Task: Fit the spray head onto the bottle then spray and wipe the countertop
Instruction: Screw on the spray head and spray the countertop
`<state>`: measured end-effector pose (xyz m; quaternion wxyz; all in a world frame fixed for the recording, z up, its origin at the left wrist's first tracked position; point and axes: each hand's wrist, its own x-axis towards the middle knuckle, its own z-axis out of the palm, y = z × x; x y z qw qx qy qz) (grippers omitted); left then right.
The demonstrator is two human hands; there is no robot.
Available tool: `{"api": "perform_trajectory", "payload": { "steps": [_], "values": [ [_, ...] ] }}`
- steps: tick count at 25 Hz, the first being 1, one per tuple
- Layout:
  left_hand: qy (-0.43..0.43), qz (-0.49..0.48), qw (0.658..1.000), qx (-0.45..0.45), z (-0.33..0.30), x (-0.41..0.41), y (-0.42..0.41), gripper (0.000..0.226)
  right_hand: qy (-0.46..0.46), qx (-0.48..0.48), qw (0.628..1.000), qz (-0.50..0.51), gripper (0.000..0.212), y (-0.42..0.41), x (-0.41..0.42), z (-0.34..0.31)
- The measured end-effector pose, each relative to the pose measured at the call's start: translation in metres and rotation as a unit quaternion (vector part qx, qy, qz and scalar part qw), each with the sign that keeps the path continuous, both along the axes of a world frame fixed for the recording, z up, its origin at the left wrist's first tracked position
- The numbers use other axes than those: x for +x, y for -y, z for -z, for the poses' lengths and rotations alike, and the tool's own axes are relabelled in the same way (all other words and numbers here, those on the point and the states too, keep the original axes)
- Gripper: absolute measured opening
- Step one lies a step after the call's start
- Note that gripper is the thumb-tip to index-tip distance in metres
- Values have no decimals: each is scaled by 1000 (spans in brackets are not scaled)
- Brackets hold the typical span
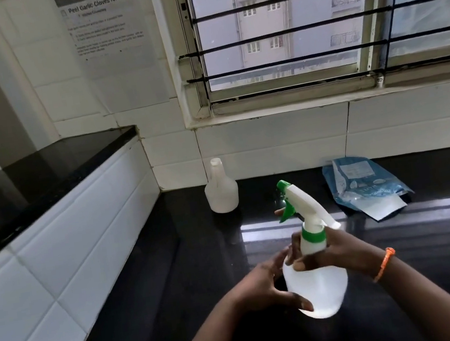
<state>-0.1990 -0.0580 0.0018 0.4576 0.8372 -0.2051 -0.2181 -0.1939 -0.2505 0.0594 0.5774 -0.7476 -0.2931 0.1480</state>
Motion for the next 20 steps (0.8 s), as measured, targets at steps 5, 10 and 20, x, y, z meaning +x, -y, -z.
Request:
{"api": "perform_trajectory", "payload": {
  "steps": [5, 10, 20],
  "values": [
    [138, -93, 968, 186, -1, -42, -20, 94, 19, 78, 970, 231, 21, -21, -43, 3],
    [144, -216, 903, 343, 10, -82, -89, 119, -234, 143, 940, 201, 37, -30, -71, -19],
    [167, -256, 880, 364, 31, -99, -116, 90, -360, 106, 920, 111, 42, -57, -125, -2]
  ]
}}
